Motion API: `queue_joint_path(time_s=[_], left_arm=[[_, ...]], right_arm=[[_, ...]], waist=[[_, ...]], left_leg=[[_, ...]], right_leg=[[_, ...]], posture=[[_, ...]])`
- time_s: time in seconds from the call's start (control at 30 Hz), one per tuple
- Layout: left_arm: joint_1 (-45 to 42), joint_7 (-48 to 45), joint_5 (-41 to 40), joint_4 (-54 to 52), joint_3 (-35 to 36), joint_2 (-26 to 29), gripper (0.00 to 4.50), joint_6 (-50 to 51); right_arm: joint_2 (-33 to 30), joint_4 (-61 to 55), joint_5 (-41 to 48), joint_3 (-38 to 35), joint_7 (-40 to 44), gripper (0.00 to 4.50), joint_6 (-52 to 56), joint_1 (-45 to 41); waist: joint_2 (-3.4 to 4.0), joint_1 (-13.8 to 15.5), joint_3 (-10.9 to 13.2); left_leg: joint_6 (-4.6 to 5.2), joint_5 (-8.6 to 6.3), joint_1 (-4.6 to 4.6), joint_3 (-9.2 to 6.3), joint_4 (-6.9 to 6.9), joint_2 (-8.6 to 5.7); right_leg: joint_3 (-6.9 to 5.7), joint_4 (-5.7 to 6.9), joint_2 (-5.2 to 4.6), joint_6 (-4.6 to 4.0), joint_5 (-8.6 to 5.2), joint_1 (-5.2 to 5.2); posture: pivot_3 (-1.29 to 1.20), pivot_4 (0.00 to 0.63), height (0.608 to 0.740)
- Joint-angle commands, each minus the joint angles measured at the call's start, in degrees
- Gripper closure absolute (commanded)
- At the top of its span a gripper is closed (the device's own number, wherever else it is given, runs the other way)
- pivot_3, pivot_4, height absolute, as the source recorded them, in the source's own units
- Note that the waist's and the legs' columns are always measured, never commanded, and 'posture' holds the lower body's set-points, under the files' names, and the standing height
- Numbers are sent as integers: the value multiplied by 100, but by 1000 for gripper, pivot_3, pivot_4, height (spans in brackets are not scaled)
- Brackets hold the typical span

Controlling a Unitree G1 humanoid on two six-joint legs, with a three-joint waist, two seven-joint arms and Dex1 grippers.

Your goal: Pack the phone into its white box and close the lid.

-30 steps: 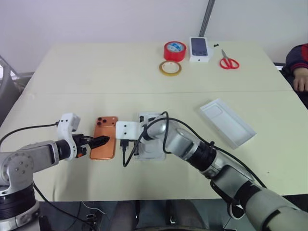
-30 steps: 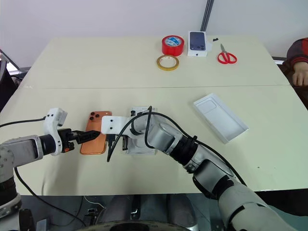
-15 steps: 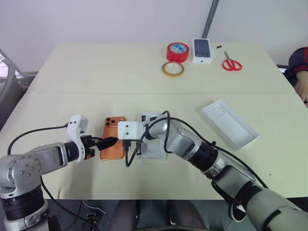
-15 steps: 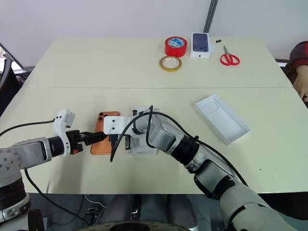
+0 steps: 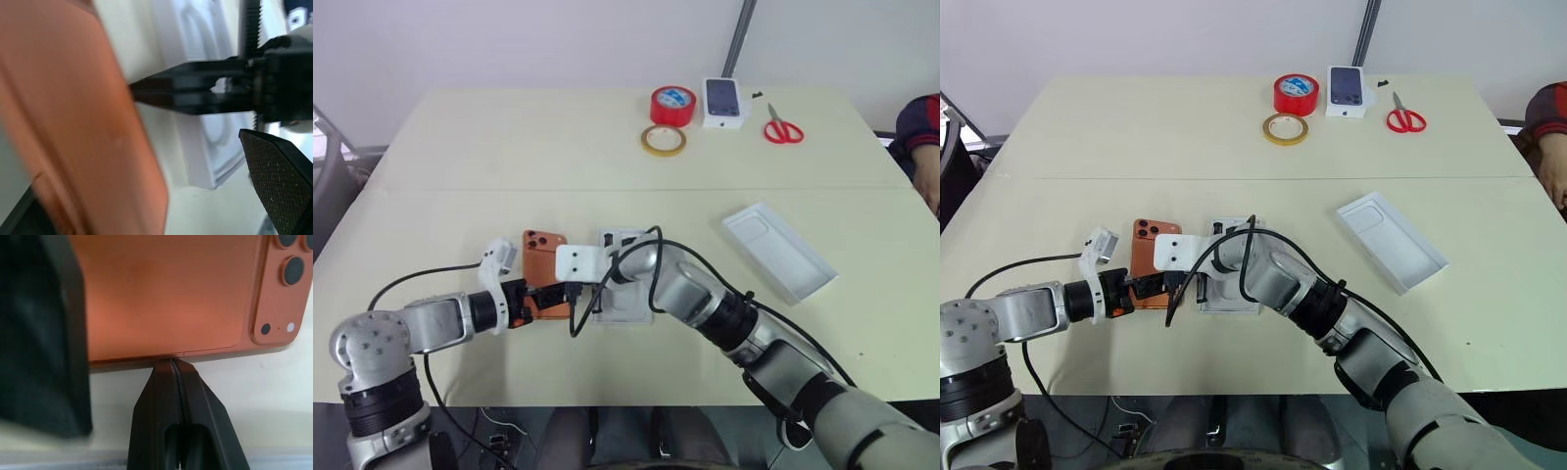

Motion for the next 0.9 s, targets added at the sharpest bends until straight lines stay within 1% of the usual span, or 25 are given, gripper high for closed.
queue_joint_path(time_s=[0.03,0.13,0.27,0.4,0.57,0.67,0.77,0.9], left_arm=[[-130,314,-346,0,71,-29,40,48],[-99,499,-311,25,137,32,40,-28],[-140,804,-346,313,414,57,40,-227],[-70,1124,-543,560,639,68,40,-358],[103,1424,-934,653,607,96,40,-547],[231,1657,-1290,747,596,145,787,-769],[430,1818,-1799,749,494,278,2227,-1030],[686,2115,-2377,884,346,463,2227,-1461]], right_arm=[[93,-179,-6,23,27,4500,-66,22],[86,-203,-18,23,27,4500,-52,31],[65,-205,-25,6,30,4500,-55,31],[53,-225,-33,-11,25,4500,-52,40],[51,-239,-32,-24,29,4500,-62,34],[33,-283,-57,-19,27,4500,-77,11],[-20,-467,-48,-73,84,4500,-25,-39],[-107,-762,9,-201,169,4500,103,-76]], waist=[[0,-1,0],[0,-1,0],[0,-1,0],[0,-1,0],[0,-2,0],[0,-9,0],[-3,-10,2],[-5,6,3]], left_leg=[[0,0,0,0,0,0],[0,0,0,0,1,0],[-3,1,0,0,0,0],[-3,2,0,0,0,0],[-3,2,0,0,0,1],[-4,2,0,0,-1,1],[-4,2,-2,0,-3,2],[-3,2,-5,0,-4,2]], right_leg=[[0,0,0,0,0,0],[0,0,0,0,0,0],[1,0,1,0,0,-1],[1,0,1,0,0,-2],[1,-1,1,0,0,-2],[1,0,1,0,0,-3],[1,-1,1,0,0,-7],[1,-2,-1,0,0,-10]], posture=[[0,150,740],[0,150,740],[0,150,740],[0,150,740],[0,150,740],[0,150,740],[0,150,740],[0,150,740]])
